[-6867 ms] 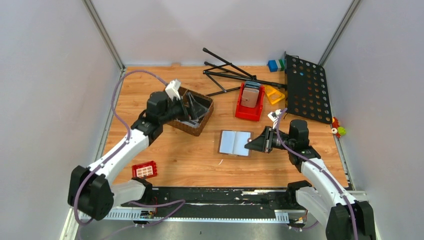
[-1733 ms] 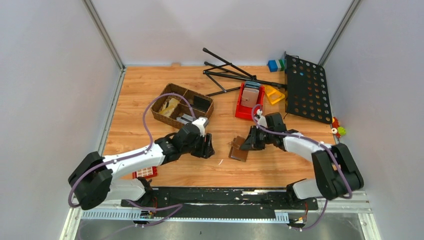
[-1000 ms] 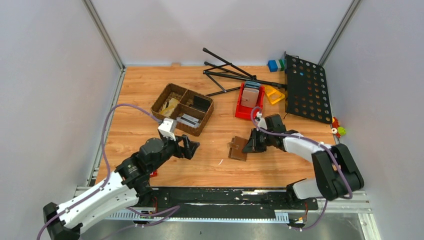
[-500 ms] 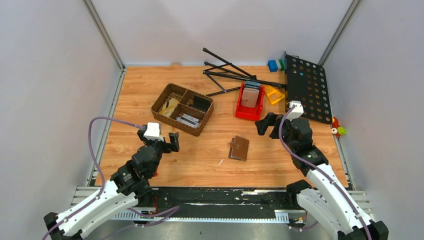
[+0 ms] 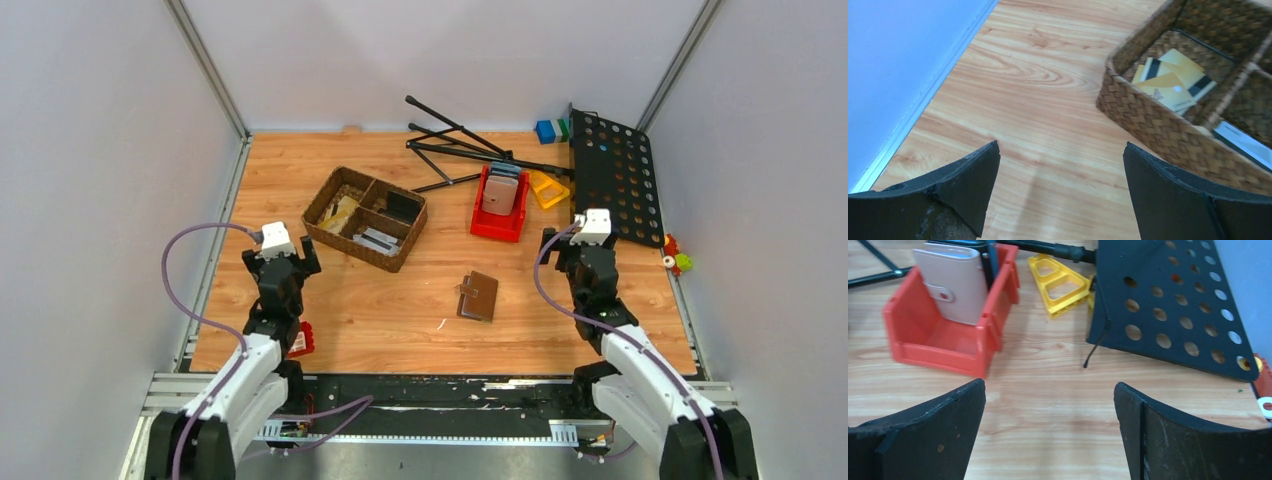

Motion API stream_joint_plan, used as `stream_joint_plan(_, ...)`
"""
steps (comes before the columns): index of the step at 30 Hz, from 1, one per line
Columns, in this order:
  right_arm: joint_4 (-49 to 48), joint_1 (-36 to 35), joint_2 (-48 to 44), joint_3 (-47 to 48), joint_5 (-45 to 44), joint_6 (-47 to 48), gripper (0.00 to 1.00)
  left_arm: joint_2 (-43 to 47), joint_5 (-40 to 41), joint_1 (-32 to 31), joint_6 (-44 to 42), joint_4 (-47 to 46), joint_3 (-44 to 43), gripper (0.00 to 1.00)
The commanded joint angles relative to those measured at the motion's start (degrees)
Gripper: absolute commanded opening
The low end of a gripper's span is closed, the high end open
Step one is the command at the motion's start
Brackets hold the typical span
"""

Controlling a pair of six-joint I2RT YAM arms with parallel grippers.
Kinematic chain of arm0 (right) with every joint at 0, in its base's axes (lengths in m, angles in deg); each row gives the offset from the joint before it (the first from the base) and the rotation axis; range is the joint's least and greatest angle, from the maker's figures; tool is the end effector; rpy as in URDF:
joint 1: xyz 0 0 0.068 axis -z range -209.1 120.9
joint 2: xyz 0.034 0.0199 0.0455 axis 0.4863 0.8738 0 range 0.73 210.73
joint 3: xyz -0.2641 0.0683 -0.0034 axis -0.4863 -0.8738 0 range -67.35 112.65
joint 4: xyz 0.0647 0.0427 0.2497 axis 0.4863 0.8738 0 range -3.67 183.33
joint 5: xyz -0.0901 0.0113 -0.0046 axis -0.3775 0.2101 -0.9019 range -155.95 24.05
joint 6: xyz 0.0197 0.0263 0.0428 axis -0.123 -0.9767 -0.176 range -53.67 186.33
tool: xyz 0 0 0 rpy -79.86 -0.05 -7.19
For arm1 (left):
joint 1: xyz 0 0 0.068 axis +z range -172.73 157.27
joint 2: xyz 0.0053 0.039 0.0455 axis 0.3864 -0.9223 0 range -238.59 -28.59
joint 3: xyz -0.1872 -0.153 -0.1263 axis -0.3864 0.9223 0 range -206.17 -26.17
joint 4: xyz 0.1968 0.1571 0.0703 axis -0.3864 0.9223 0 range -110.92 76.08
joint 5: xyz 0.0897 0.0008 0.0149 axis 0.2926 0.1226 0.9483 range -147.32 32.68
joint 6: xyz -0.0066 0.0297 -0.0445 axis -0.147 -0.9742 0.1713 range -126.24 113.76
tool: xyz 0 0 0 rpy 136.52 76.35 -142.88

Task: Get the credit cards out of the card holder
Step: Reset both arms

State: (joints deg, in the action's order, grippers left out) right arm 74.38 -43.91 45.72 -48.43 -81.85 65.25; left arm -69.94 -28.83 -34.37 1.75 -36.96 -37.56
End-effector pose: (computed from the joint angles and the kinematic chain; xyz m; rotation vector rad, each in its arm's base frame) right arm 0.1811 0.0378 0.2200 -0.0208 1.8080 -0.0550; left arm 0.1663 -0.0169 0.1922 -0.2925 1.7643 0.2049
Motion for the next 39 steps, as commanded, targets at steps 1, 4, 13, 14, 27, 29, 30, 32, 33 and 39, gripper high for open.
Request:
stream_joint_plan(1,-16.06,3.73,7.92,-3.35,-2.29,4.46,1.00,-11.28,-8.88,6.89,-1.98,-22.11,3.14,0.97)
stream_joint_plan(4,-26.92,5.32,13.06,-8.03,-2.64,4.83,1.00,-21.47,-9.68,8.18,-4.19,-31.01,1.45,0.95)
stream_joint_plan(13,-37.37,9.91,26.15,-5.46,3.00,6.99,0.99,-32.76,-15.58,8.97,-6.92,-37.47,-1.85,0.84)
stream_joint_plan(14,-40.48,10.32,27.92,-6.28,2.90,6.61,0.99,-32.78,-15.35,8.93,-6.86,-39.00,-0.88,0.86)
stream_joint_plan(27,-43.90,10.94,34.84,-5.20,3.38,6.89,1.00,-36.42,-15.10,8.93,-6.90,-48.02,2.12,1.00)
stream_joint_plan(29,-43.84,10.94,34.89,-5.02,3.54,6.88,1.00,-36.42,-17.42,8.87,-7.63,-47.13,1.73,1.00)
stream_joint_plan(30,-43.66,10.94,34.88,-5.07,3.53,6.88,1.00,-36.39,-19.67,8.89,-7.83,-46.00,1.16,1.00)
stream_joint_plan(32,-43.73,10.94,34.90,-5.09,3.46,6.88,1.00,-36.93,-23.20,8.84,-10.30,-44.08,-0.34,1.00)
stream_joint_plan(33,-43.66,10.94,34.90,-5.02,3.50,6.89,1.00,-36.61,-23.17,8.86,-10.27,-44.27,0.09,1.00)
stream_joint_plan(39,-43.69,10.94,34.90,-5.03,3.51,6.89,1.00,-36.84,-23.26,8.90,-10.27,-44.07,-0.23,1.00)
